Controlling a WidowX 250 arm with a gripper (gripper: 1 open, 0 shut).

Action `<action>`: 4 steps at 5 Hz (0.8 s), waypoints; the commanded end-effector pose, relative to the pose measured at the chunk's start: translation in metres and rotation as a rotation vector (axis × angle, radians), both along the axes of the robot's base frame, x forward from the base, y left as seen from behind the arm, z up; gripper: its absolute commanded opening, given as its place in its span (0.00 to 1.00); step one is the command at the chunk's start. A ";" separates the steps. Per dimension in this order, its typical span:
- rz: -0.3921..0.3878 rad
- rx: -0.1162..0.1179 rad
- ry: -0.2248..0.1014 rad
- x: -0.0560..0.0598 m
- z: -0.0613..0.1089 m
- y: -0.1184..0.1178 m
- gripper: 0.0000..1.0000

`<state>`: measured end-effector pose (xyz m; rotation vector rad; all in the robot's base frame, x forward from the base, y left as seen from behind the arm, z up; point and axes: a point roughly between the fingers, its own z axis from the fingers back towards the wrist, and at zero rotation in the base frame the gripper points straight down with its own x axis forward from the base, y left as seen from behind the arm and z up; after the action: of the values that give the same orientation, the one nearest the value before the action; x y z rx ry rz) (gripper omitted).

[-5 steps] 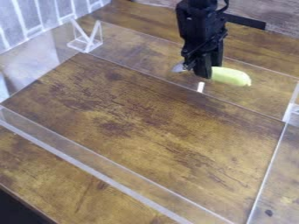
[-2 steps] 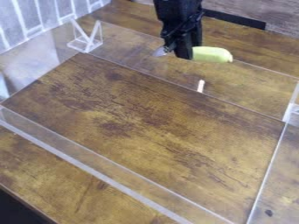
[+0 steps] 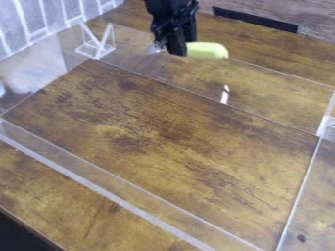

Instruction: Move the green spoon to the left

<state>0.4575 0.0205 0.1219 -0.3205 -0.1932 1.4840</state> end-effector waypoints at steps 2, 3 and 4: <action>-0.009 0.039 -0.134 -0.002 0.046 0.032 0.00; -0.049 0.034 -0.141 -0.004 0.033 0.028 0.00; -0.046 0.040 -0.148 -0.004 0.025 0.062 0.00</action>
<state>0.4536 0.0702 0.1091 -0.3536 -0.2309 1.4200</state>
